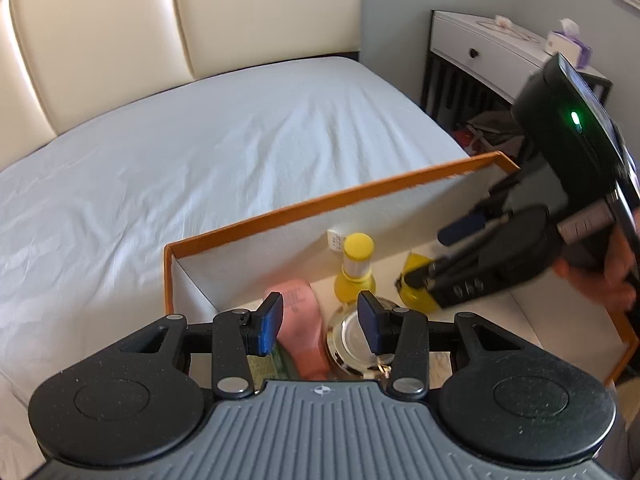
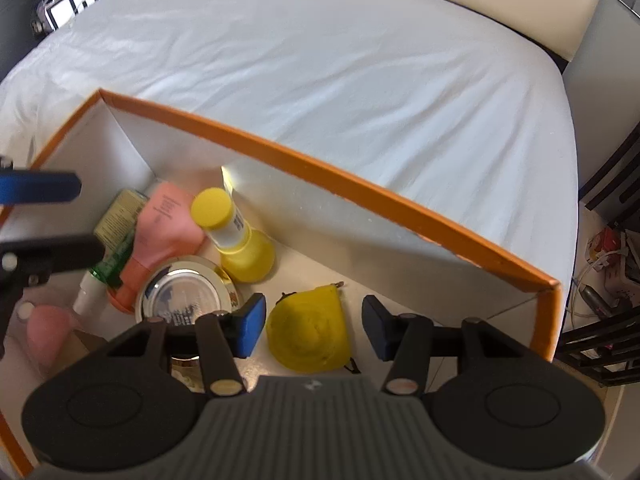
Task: Organize rigid objects
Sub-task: 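Grasp the pink tin with the right tool while the left tool moves toward the white round jar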
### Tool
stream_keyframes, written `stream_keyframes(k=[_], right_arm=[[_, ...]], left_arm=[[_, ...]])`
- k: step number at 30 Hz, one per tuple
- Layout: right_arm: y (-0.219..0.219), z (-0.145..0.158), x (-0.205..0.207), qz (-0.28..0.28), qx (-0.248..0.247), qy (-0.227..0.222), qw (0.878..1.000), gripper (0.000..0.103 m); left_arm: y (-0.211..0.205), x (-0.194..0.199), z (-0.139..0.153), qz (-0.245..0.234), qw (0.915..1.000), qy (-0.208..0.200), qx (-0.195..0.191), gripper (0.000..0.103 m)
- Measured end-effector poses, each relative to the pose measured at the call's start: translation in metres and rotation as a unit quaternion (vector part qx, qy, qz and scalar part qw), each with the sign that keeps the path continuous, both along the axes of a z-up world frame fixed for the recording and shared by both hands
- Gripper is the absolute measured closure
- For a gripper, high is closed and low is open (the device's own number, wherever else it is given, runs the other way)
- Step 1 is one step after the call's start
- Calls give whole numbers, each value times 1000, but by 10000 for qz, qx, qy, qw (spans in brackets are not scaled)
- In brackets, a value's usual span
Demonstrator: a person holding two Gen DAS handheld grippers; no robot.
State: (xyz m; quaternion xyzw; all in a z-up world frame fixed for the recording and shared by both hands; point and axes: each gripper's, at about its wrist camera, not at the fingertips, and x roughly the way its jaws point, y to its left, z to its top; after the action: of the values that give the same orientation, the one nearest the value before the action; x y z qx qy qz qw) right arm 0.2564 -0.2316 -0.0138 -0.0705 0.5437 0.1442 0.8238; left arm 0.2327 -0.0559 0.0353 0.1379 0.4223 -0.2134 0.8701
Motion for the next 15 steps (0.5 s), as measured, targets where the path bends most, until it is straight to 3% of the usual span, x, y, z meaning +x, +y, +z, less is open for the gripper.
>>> stream_keyframes(k=[9,15], right_arm=[[5,52,-41,-209,603,-518,9966,50],[16,89,-86,87,564,-1218,9909,49]], left_arm=[[-3,-40,41,-451,9979,-337,-305,54],[-4,-74,50,-1095,9929,-468,-61,54]])
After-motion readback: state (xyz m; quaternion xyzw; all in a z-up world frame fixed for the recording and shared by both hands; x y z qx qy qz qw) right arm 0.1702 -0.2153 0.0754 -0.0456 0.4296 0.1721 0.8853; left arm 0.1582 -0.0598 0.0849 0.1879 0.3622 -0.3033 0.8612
